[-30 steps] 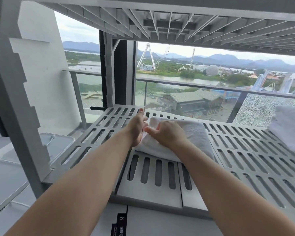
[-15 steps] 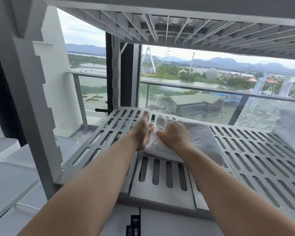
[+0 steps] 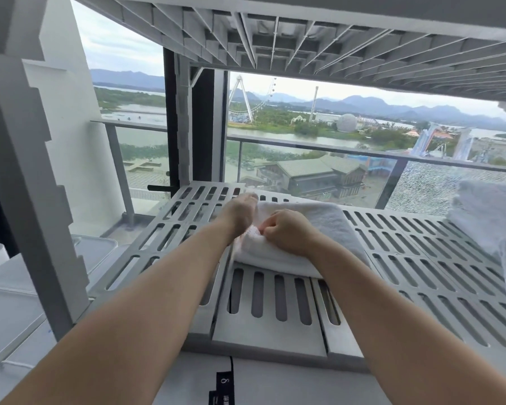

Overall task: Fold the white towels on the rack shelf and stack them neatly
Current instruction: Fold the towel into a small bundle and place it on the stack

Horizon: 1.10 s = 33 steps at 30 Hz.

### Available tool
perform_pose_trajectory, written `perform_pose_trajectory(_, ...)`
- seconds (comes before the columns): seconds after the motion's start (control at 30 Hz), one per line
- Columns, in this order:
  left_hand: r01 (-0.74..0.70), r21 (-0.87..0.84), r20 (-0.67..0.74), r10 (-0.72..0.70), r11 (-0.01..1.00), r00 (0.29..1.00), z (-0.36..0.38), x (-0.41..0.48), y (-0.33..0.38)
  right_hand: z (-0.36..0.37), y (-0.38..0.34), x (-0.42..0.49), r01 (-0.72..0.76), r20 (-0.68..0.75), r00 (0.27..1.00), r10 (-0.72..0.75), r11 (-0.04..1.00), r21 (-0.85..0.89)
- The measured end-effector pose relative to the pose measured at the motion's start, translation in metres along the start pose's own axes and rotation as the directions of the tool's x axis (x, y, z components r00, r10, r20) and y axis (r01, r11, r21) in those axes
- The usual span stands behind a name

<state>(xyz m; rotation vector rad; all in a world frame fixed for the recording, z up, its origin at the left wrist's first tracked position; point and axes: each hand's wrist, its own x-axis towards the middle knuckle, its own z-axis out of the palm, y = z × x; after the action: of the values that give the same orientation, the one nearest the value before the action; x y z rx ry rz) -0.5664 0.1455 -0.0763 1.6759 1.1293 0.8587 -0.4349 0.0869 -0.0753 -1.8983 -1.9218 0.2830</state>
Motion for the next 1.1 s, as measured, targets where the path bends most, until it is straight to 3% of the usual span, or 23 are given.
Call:
perform_pose_trajectory(0.07, -0.091, 0.354, 0.013, 0.093, 0.931, 0.996, -0.001, 0.006, 0.002, -0.006, 0.004, -0.008, 0.04, 0.022, 0.999, -0.04, 0.999, 0.0)
perform_pose_trajectory(0.13, -0.072, 0.632, 0.079, 0.028, 0.772, 0.996, 0.002, 0.012, 0.003, -0.01, 0.01, -0.018, 0.065, 0.014, 0.998, -0.066, 0.997, 0.04)
perform_pose_trajectory(0.23, -0.068, 0.85, 0.116, -0.06, 0.523, 0.991, 0.006, 0.016, 0.013, -0.01, 0.021, -0.031, 0.116, -0.069, 0.991, -0.112, 0.992, 0.052)
perform_pose_trajectory(0.3, -0.104, 0.903, 0.132, -0.037, 0.417, 0.991, 0.007, 0.02, 0.022, -0.003, 0.026, -0.041, 0.188, -0.139, 0.972, -0.188, 0.982, -0.009)
perform_pose_trajectory(0.43, -0.177, 0.892, 0.147, 0.103, 0.415, 0.984, 0.012, 0.033, 0.036, 0.021, 0.028, -0.055, 0.306, -0.163, 0.925, -0.343, 0.928, -0.212)
perform_pose_trajectory(0.57, -0.292, 0.787, 0.283, 0.102, 0.543, 0.954, 0.037, 0.048, 0.042, 0.032, 0.03, -0.059, 0.304, -0.212, 0.894, -0.395, 0.883, -0.358)
perform_pose_trajectory(0.7, -0.264, 0.787, 0.309, 0.013, 0.558, 0.951, 0.056, 0.055, 0.03, 0.024, 0.037, -0.065, 0.401, -0.291, 0.852, -0.436, 0.899, -0.175)
perform_pose_trajectory(0.9, -0.22, 0.819, 0.245, 0.024, 0.531, 0.969, 0.06, 0.046, 0.02, 0.017, 0.052, -0.077, 0.36, -0.41, 0.844, -0.344, 0.932, -0.042)
perform_pose_trajectory(1.1, -0.129, 0.892, 0.155, -0.025, 0.434, 0.988, 0.075, 0.027, 0.029, -0.003, 0.08, -0.091, 0.15, -0.447, 0.879, -0.166, 0.986, -0.072)
